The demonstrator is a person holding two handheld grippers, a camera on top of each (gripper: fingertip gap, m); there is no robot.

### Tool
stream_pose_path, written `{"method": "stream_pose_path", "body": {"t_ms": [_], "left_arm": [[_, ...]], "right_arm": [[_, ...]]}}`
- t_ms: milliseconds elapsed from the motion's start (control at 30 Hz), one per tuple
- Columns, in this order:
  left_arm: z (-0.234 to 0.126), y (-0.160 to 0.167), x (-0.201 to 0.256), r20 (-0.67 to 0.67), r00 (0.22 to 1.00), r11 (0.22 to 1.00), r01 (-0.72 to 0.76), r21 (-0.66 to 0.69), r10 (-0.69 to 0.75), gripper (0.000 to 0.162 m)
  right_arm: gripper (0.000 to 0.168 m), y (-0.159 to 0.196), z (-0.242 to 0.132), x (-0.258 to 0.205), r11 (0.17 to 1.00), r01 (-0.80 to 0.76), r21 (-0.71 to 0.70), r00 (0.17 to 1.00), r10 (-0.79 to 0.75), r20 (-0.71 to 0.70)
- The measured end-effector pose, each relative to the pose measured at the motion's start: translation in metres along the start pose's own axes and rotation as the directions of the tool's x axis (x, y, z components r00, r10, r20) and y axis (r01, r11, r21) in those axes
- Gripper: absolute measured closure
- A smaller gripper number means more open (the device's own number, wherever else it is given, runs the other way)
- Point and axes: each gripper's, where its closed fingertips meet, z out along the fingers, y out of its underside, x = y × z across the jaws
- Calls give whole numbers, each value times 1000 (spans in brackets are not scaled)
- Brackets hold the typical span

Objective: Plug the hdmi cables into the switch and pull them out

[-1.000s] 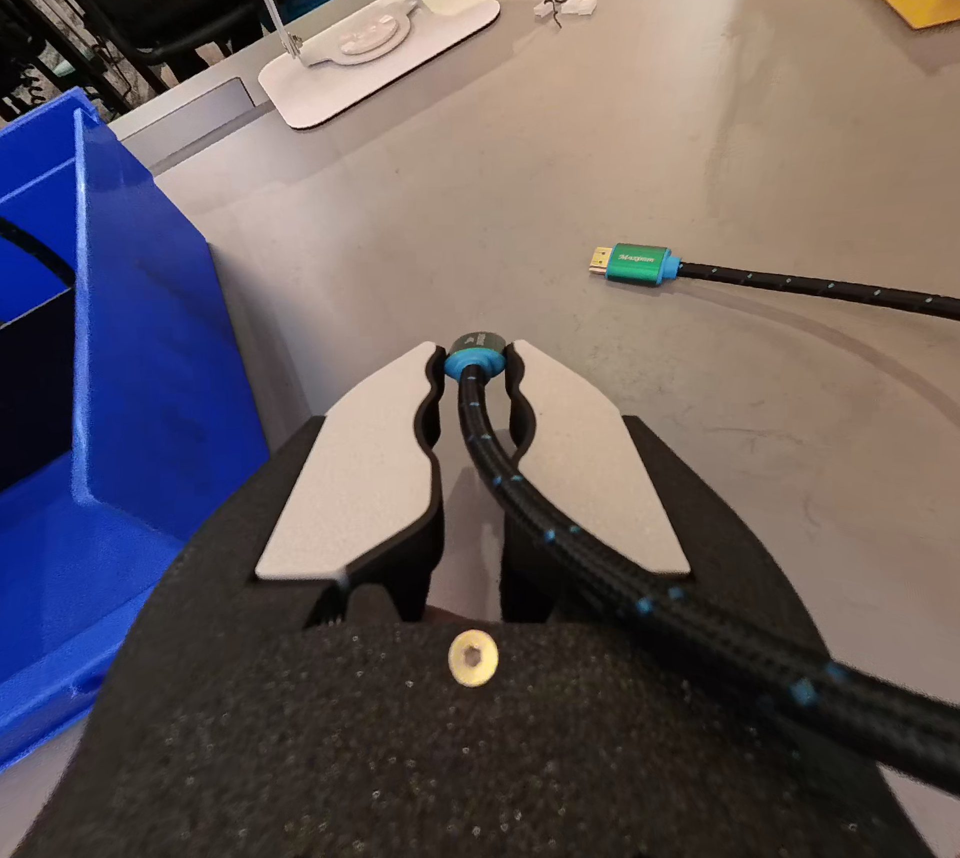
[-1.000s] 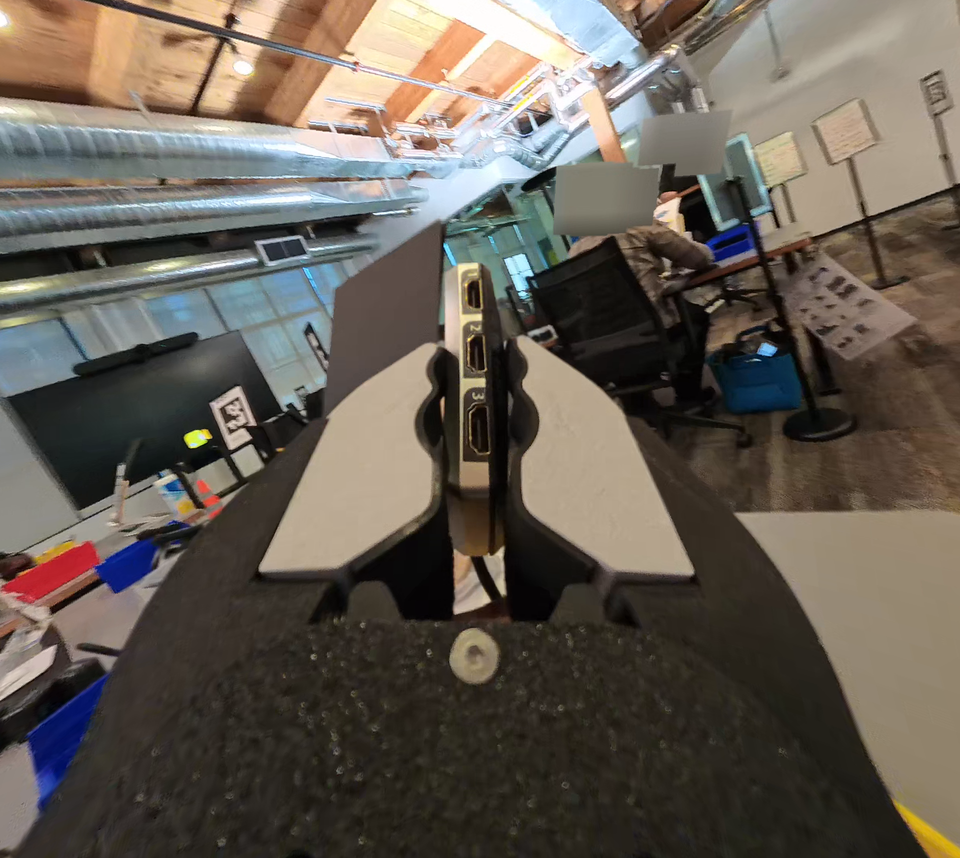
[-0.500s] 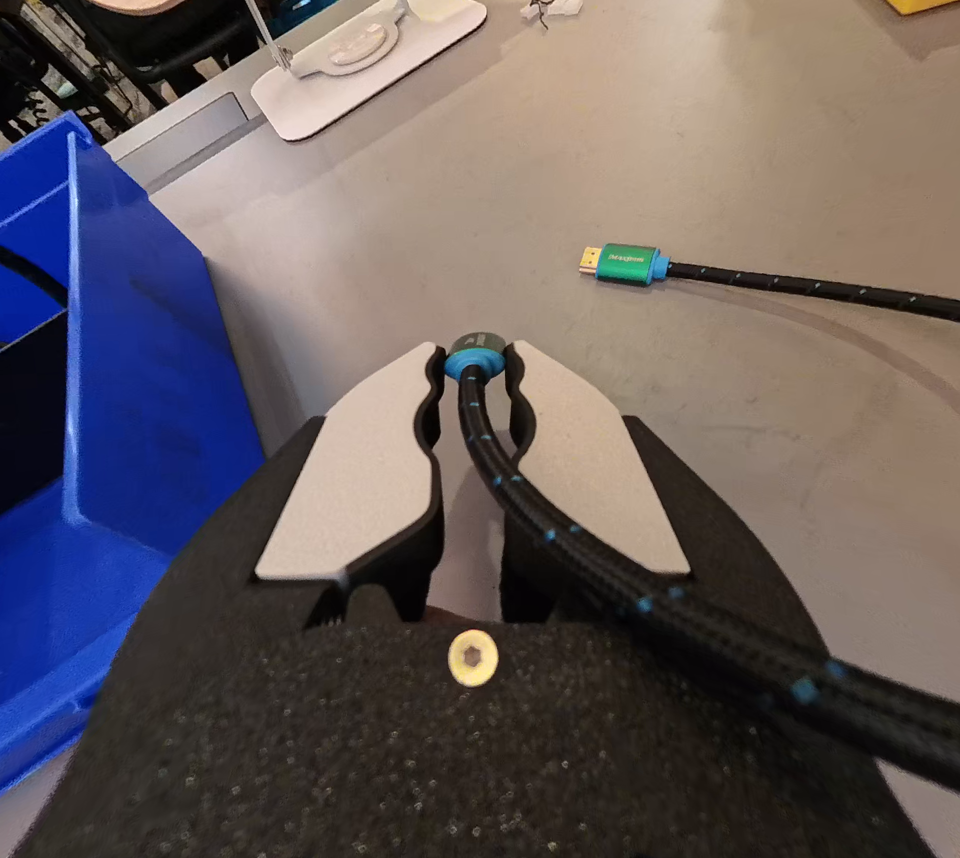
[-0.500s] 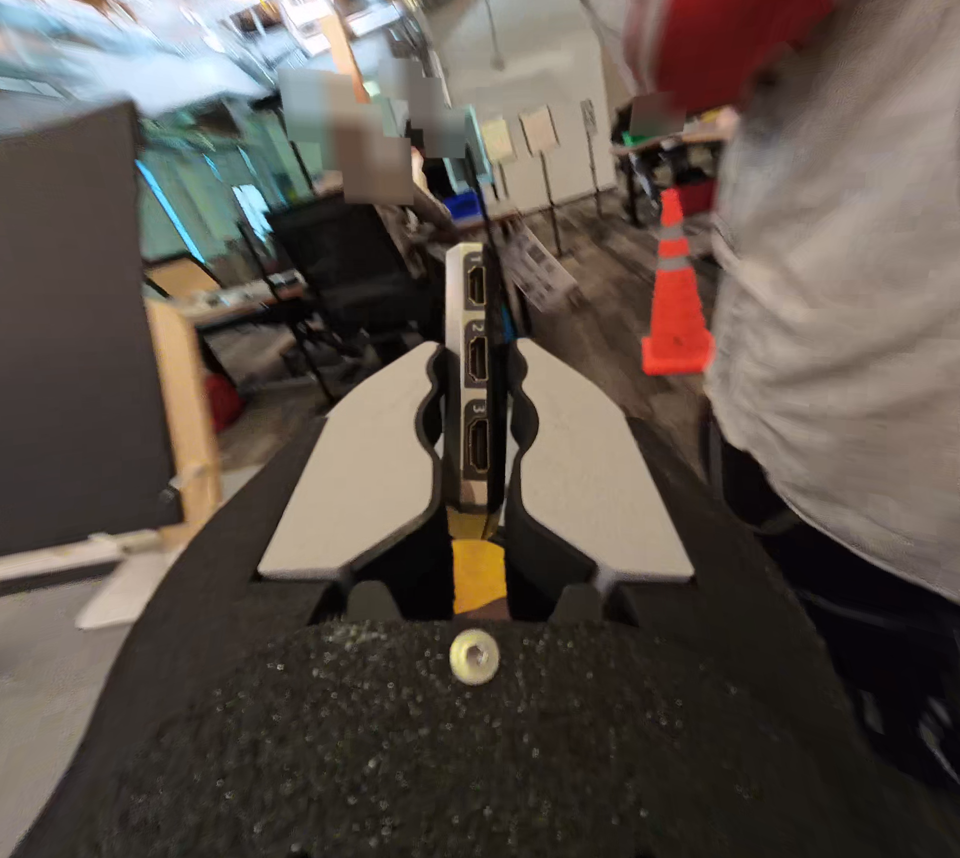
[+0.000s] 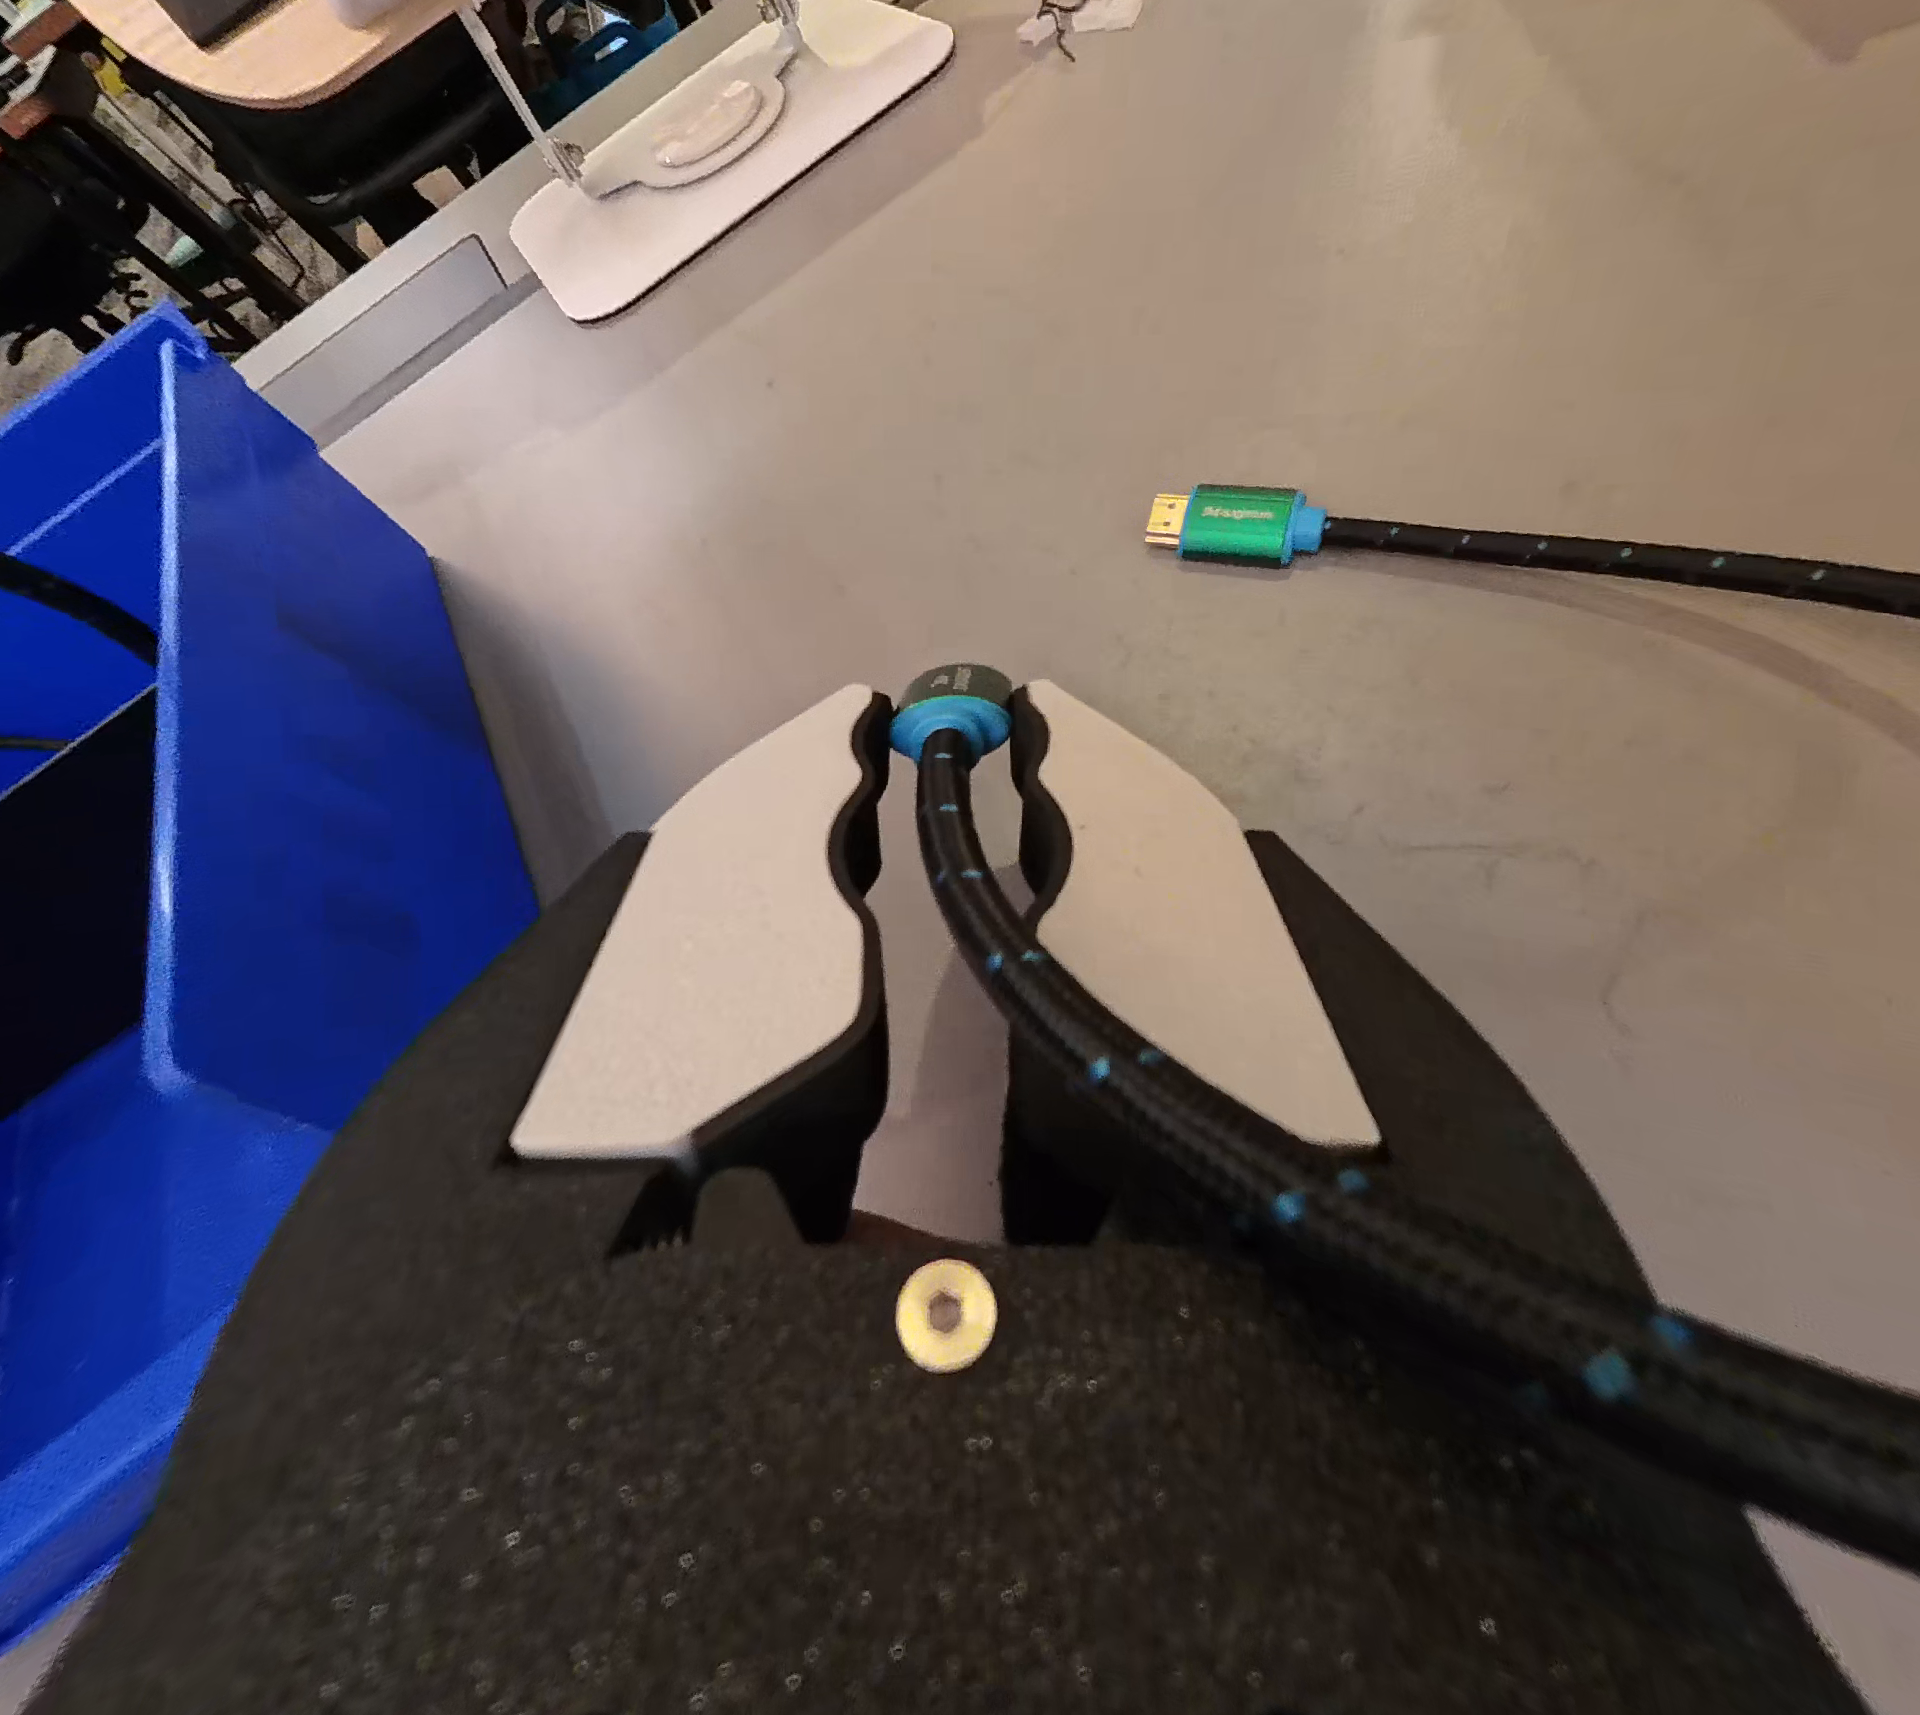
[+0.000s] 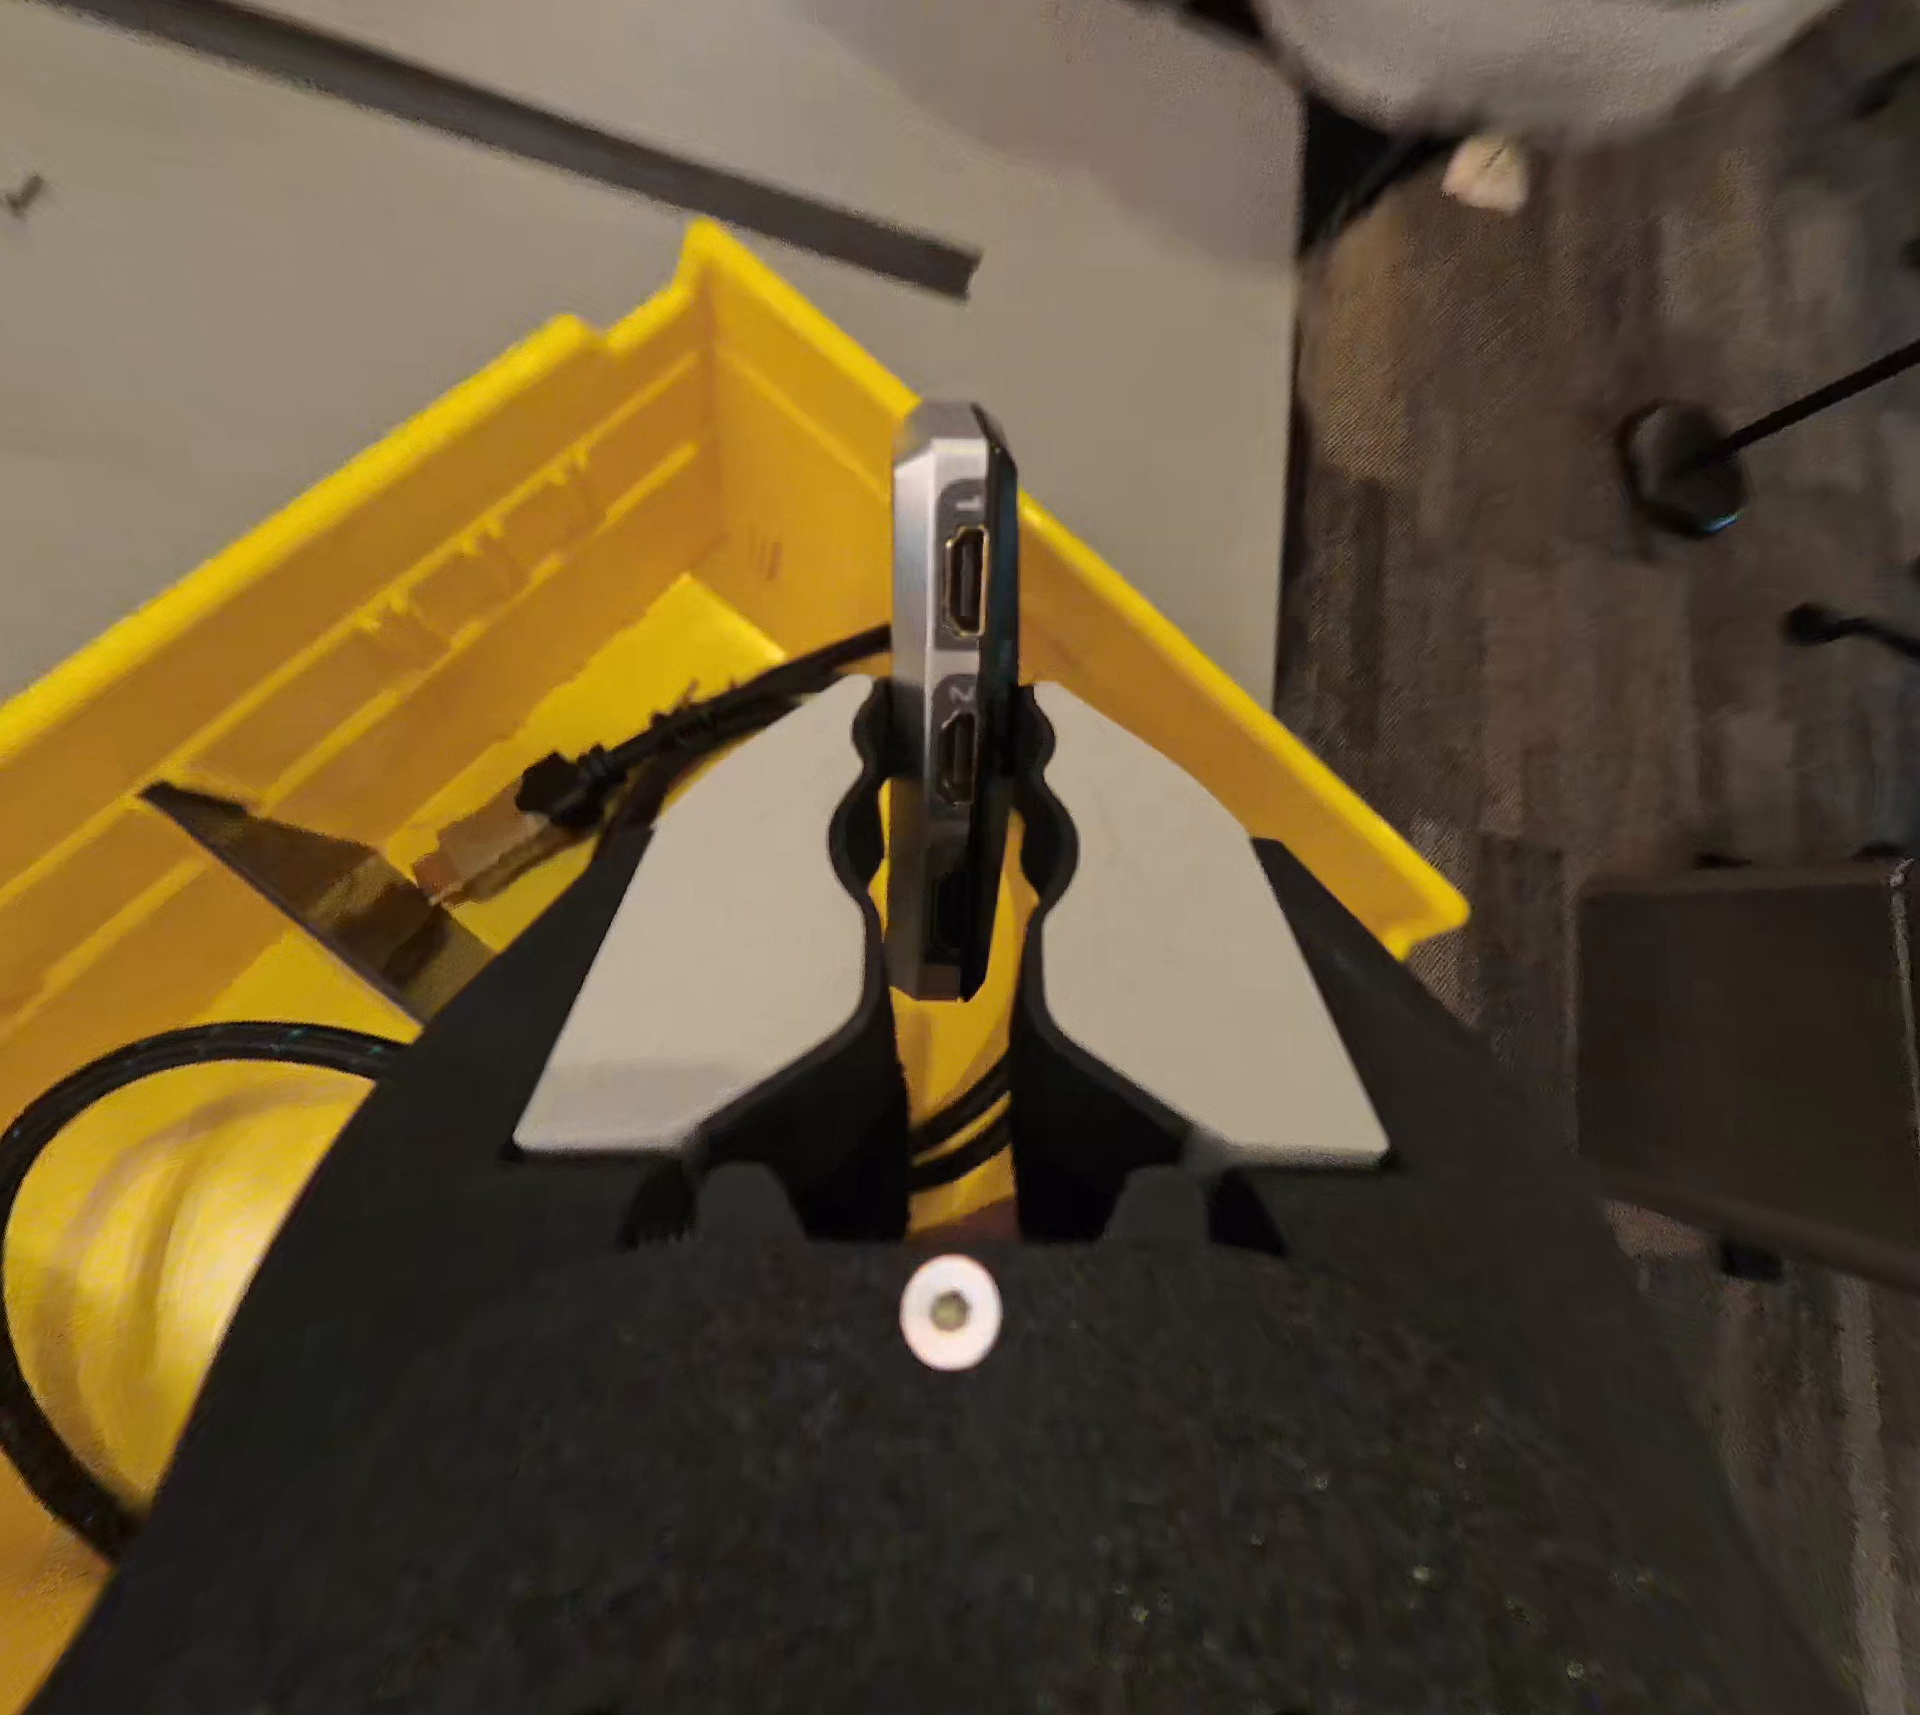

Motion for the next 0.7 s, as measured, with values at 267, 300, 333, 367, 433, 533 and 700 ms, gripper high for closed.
{"method": "stream_pose_path", "body": {"t_ms": [267,300,333,367,433,533,700], "left_arm": [[-2,2,0,-1,1000,1000,-6,-1,6,140],[-2,1,0,-1,1000,1000,-6,0,6,140],[-3,1,0,-2,1000,1000,-6,0,6,140],[-3,1,0,-2,1000,1000,-7,-1,7,140],[-4,1,-1,0,1000,1000,-8,0,8,140],[-5,3,-3,5,1000,1000,-4,-3,4,140],[-4,7,-7,15,1000,1000,14,-14,-14,140]], "right_arm": [[144,71,19,-2,887,76,-456,992,-20,127],[143,79,21,0,853,114,-509,992,-71,103],[135,81,24,4,840,126,-527,992,-106,69],[129,79,24,7,839,133,-528,991,-129,45],[127,70,19,7,864,110,-491,994,-102,44],[123,57,-7,24,894,63,-443,994,-96,-52],[120,21,-83,23,984,29,-177,986,-58,-159]]}}
